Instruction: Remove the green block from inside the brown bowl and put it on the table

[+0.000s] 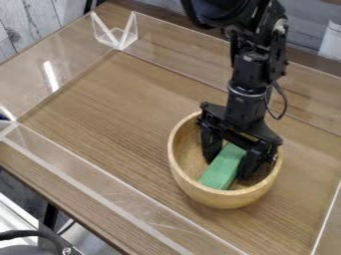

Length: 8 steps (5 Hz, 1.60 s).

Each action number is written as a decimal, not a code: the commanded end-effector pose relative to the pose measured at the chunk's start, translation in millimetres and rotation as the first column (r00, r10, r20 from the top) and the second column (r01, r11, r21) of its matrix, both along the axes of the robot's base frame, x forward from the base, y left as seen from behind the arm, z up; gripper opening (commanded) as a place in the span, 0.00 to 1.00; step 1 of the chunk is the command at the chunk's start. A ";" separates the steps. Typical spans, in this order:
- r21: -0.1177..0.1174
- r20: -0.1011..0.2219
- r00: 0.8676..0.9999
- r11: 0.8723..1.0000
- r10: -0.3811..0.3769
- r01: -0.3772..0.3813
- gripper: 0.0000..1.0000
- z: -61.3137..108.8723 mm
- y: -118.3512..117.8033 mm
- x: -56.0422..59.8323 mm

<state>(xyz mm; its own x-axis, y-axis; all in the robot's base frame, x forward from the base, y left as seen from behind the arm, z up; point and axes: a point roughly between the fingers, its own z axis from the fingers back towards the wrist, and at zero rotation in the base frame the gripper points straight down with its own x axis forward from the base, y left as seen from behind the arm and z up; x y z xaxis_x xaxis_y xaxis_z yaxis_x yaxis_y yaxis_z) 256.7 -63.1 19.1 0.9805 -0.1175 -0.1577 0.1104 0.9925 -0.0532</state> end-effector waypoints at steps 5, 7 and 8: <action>-0.024 0.057 0.998 0.999 0.023 -0.021 0.00 39.8 22.1 0.9; -0.047 0.122 0.991 0.997 0.063 -0.057 0.00 75.9 37.9 9.1; -0.047 0.158 0.980 0.992 0.122 -0.116 0.00 93.0 64.4 22.3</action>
